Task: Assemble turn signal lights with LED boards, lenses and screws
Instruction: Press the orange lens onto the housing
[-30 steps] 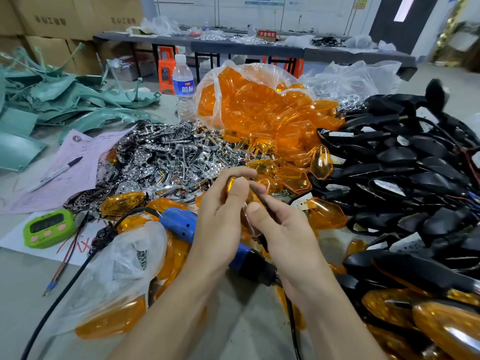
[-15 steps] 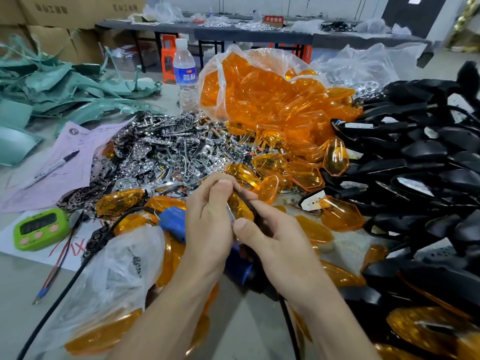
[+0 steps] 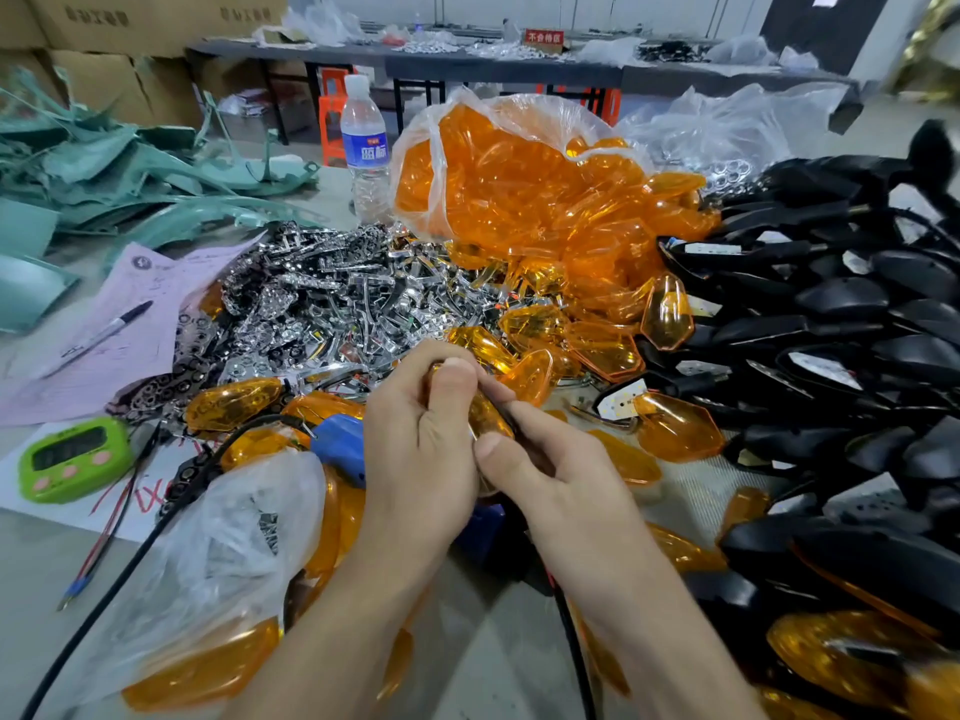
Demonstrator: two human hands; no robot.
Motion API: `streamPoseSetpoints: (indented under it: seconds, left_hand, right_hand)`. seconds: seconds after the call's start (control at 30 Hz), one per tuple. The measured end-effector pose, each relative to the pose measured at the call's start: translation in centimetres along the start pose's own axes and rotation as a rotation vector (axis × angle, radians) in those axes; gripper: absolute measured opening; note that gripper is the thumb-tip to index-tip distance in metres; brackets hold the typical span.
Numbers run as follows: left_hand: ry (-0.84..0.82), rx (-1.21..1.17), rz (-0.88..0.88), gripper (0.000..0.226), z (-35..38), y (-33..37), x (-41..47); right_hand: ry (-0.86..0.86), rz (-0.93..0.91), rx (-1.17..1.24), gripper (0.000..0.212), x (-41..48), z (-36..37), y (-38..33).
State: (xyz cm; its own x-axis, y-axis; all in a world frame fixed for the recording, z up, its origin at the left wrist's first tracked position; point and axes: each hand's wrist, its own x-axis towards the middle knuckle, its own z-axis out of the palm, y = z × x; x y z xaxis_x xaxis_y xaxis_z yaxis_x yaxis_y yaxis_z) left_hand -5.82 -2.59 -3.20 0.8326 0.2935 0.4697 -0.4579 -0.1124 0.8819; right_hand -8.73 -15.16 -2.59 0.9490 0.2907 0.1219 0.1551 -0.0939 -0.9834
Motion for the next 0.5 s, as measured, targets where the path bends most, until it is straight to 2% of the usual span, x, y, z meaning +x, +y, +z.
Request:
streamPoseSetpoints:
  seconds: [0.1, 0.17, 0.27, 0.33, 0.4, 0.5]
  left_hand:
    - [-0.034, -0.093, -0.116, 0.024, 0.0, 0.0, 0.0]
    - [-0.072, -0.147, -0.208, 0.027, -0.1, 0.0, -0.1]
    - [-0.237, -0.379, -0.411, 0.036, -0.9, 0.8, 0.2]
    - [-0.353, -0.497, -0.482, 0.041, -1.6, 1.3, 0.6]
    - [-0.368, -0.491, -0.472, 0.034, -1.8, 1.4, 0.7]
    - [-0.306, -0.363, -0.447, 0.028, -1.6, 1.2, 0.5]
  right_hand:
    - [-0.006, 0.0, -0.101, 0.024, -0.3, -0.3, -0.3]
    - [0.041, 0.036, -0.055, 0.02, -0.4, -0.1, -0.3]
    - [0.068, 0.193, 0.38, 0.018, -0.5, -0.3, -0.6]
    - [0.025, 0.278, 0.676, 0.035, -0.6, -0.7, -1.0]
    - [-0.011, 0.321, 0.766, 0.05, -0.8, -0.9, -1.2]
    - [0.01, 0.378, 0.699, 0.042, -0.9, -0.7, -1.0]
